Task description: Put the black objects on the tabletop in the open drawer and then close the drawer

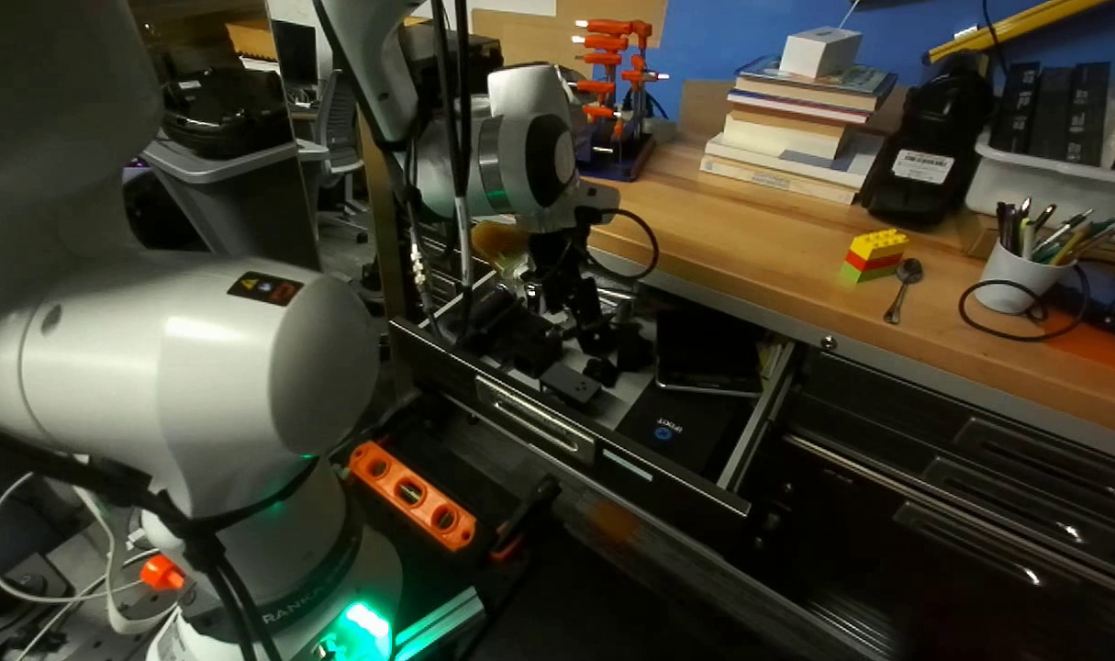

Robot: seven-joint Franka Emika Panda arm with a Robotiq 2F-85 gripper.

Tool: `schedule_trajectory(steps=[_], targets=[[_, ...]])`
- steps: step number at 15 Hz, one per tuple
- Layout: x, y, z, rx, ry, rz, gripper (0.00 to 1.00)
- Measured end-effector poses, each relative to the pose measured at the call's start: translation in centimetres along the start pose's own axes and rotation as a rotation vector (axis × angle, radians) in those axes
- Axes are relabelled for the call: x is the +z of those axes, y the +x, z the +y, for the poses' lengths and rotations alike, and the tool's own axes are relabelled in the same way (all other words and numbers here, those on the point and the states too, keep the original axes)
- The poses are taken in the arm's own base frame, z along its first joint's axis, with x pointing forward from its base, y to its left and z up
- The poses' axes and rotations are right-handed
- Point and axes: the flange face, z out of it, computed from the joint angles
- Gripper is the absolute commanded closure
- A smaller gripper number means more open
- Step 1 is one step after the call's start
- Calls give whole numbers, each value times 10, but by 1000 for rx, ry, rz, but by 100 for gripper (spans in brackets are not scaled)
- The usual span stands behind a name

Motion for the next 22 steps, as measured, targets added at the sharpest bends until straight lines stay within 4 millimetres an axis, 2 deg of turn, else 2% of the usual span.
schedule_trajectory(steps=[4,9,14,22], targets=[[0,-18,11,225,-46,-35,0],[9,-42,37,505,-87,-88,0],[22,-36,49,731,-67,-173,0],[53,-39,63,916,-78,-257,0]])
